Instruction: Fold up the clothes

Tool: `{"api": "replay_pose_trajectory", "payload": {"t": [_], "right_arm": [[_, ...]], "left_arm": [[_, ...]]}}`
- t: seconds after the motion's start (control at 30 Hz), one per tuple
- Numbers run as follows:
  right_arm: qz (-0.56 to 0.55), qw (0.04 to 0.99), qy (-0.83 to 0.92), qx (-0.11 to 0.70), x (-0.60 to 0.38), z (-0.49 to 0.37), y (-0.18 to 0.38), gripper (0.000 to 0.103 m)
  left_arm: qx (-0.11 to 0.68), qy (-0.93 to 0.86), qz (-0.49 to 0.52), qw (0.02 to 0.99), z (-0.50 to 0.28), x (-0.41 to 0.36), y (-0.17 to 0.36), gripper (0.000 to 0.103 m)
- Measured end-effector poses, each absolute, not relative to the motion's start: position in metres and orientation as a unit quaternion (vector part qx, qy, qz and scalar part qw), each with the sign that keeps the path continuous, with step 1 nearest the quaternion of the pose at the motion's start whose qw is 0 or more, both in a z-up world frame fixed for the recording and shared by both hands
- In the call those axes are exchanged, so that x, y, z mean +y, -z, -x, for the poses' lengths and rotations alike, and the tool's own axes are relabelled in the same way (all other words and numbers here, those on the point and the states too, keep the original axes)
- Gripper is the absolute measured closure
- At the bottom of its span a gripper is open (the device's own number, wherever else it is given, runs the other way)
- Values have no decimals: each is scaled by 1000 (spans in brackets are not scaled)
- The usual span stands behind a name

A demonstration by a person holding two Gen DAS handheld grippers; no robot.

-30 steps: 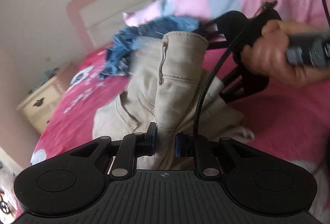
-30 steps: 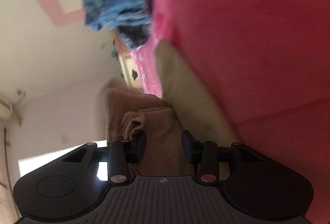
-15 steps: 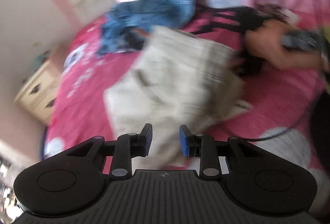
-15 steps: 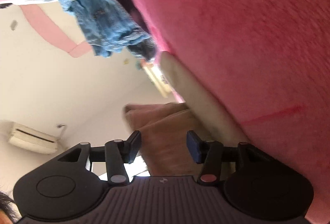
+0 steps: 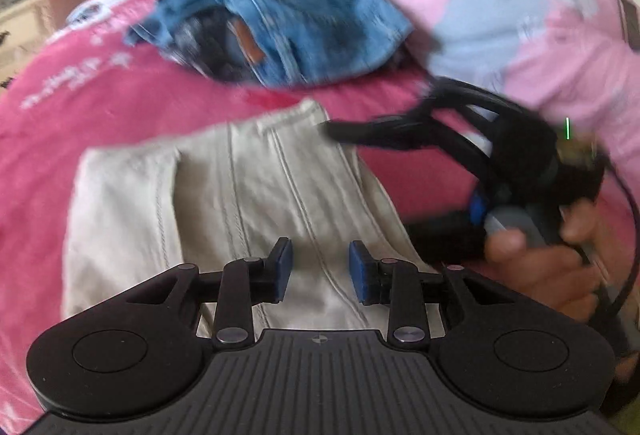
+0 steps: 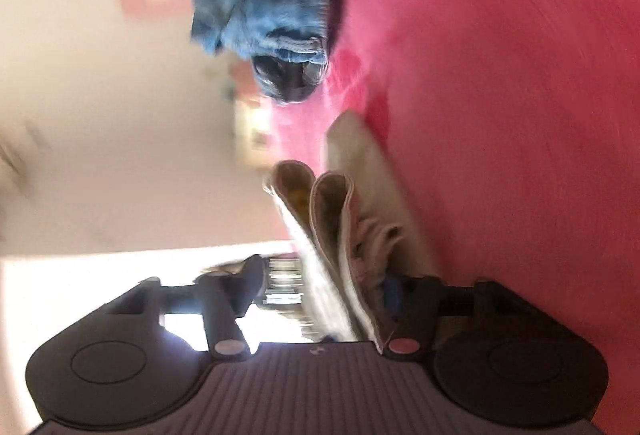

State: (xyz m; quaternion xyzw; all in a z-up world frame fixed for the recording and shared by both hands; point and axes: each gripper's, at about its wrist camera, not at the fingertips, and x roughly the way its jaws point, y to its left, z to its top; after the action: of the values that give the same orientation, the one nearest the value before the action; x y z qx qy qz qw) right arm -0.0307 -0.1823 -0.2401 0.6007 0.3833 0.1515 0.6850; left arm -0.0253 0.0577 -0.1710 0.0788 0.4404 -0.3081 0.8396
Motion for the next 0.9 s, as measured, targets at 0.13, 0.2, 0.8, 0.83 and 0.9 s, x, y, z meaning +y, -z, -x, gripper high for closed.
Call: {"api": "replay_pose_trajectory", "payload": {"t": [0.13, 0.2, 0.8, 0.83, 0.9], "right_arm": [[-537, 744, -187, 350, -170, 29, 218, 78], [-528, 755, -197, 335, -168, 27, 221, 78], [-464, 805, -164, 330, -219, 1, 179, 67], [-418, 820, -191, 340, -204, -9, 171, 68], [-304, 851, -216, 370, -170, -29, 164, 69]], "left_arm": [[405, 330, -111, 845, 41, 54, 167, 74], [405, 332, -104, 846, 40, 55, 169, 76], [408, 249, 49, 877, 58, 69, 195, 74], [407, 238, 64, 879, 59, 69, 196, 74], [405, 214, 96, 884, 61, 69, 198, 73]]}}
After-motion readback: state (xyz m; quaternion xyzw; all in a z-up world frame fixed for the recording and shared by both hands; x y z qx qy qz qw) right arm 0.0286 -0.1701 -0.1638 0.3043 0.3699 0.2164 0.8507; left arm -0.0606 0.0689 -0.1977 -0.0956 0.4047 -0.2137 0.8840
